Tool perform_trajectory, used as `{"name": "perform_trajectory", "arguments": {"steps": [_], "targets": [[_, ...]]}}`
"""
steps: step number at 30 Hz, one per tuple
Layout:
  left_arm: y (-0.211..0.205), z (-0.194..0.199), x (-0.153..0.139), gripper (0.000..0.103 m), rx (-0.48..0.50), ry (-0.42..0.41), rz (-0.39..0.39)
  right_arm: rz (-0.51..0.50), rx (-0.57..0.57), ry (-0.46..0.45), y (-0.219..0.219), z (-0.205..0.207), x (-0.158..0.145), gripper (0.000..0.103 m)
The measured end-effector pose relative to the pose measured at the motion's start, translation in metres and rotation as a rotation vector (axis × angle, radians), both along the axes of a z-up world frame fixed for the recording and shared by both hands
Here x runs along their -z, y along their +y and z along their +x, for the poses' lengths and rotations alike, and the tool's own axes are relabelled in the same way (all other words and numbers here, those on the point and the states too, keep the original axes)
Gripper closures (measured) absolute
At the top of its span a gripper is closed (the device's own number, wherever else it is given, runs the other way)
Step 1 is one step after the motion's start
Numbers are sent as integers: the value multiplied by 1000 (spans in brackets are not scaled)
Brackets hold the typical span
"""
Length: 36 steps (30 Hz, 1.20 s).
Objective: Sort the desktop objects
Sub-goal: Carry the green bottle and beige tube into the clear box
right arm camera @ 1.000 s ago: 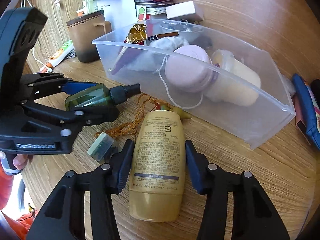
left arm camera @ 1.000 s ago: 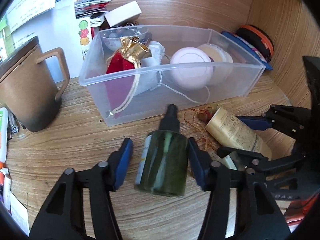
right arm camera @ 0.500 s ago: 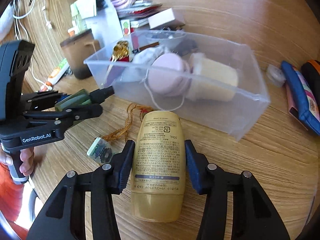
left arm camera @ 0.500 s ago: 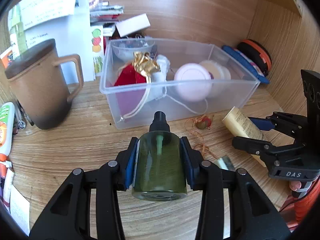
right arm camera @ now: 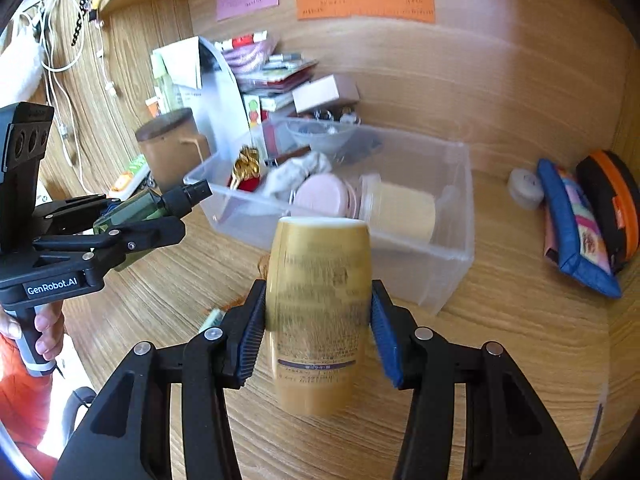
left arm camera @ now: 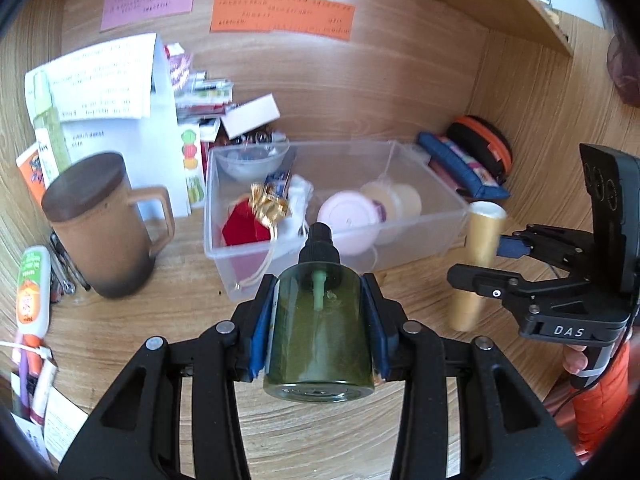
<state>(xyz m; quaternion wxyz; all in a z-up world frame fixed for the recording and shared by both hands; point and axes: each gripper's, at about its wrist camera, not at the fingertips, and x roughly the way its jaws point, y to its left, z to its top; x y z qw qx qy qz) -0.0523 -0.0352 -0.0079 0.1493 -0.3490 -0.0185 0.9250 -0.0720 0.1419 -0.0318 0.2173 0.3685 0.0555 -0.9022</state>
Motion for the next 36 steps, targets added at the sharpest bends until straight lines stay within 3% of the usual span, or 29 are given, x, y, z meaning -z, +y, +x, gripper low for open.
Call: {"name": "perform_trajectory", "arguments": {"steps": [11,21,28,36], "targets": [[8,-18,-36,62,16,55,22,-32,5,27,11,-19,-24,58],[14,-51,-46,62,43,33,45,-22,42,88,21,-38,-55,58],[20,-84,-43,62,57,1,38,2,95,90,25,-76,-62,58],[30,-124,-24,62,78,-55,26,43,131,46,18,-125,-47,58]]}}
